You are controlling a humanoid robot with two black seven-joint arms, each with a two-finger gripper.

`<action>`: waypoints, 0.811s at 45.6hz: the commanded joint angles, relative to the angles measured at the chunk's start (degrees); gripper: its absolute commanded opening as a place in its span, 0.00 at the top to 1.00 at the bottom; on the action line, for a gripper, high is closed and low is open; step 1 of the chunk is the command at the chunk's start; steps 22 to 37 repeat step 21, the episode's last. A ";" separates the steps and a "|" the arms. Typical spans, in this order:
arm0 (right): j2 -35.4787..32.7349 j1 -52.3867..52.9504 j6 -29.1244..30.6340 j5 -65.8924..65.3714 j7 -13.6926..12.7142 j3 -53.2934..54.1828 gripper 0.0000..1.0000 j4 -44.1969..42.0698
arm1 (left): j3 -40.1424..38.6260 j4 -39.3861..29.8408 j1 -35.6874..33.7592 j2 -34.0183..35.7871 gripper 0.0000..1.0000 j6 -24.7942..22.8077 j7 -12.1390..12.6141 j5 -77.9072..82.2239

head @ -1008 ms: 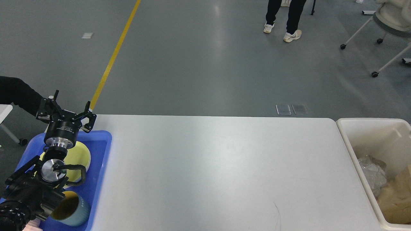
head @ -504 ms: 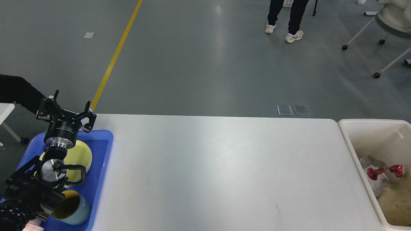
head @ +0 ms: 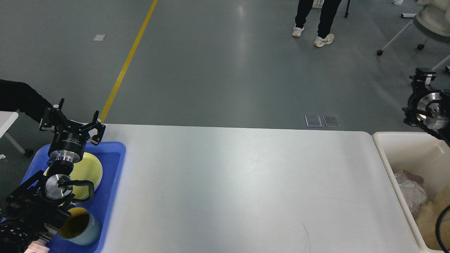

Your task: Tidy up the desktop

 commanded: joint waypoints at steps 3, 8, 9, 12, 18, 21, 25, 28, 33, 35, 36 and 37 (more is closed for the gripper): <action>4.87 -7.15 0.65 -0.19 8.49 18.34 0.00 5.50 | 0.00 0.01 0.01 0.00 0.03 0.00 0.00 0.01; 8.30 -10.67 1.36 -0.28 21.13 24.32 0.00 7.43 | 0.00 0.01 0.01 0.00 0.03 0.00 0.00 0.01; 8.83 -11.72 1.79 -0.28 23.86 25.37 0.00 7.96 | 0.00 0.01 0.01 0.00 0.03 0.00 0.00 0.01; 9.80 -15.76 3.55 -0.37 31.07 28.71 0.00 9.71 | 0.00 0.01 0.01 0.00 0.03 0.00 0.00 0.01; 12.08 -19.99 8.21 -0.46 34.61 30.13 0.00 12.01 | 0.00 0.09 0.01 0.00 0.03 0.00 0.00 0.01; 13.40 -20.52 8.21 -0.46 34.61 29.60 0.00 11.04 | 0.00 0.01 0.01 0.00 0.03 0.00 0.00 0.01; 13.40 -20.52 8.21 -0.46 34.61 29.60 0.00 11.04 | 0.00 0.01 0.01 0.00 0.03 0.00 0.00 0.01; 13.40 -20.52 8.21 -0.46 34.61 29.60 0.00 11.04 | 0.00 0.01 0.01 0.00 0.03 0.00 0.00 0.01; 13.40 -20.52 8.21 -0.46 34.61 29.60 0.00 11.04 | 0.00 0.01 0.01 0.00 0.03 0.00 0.00 0.01; 13.40 -20.52 8.21 -0.46 34.61 29.60 0.00 11.04 | 0.00 0.01 0.01 0.00 0.03 0.00 0.00 0.01; 13.40 -20.52 8.21 -0.46 34.61 29.60 0.00 11.04 | 0.00 0.01 0.01 0.00 0.03 0.00 0.00 0.01; 13.40 -20.52 8.21 -0.46 34.61 29.60 0.00 11.04 | 0.00 0.01 0.01 0.00 0.03 0.00 0.00 0.01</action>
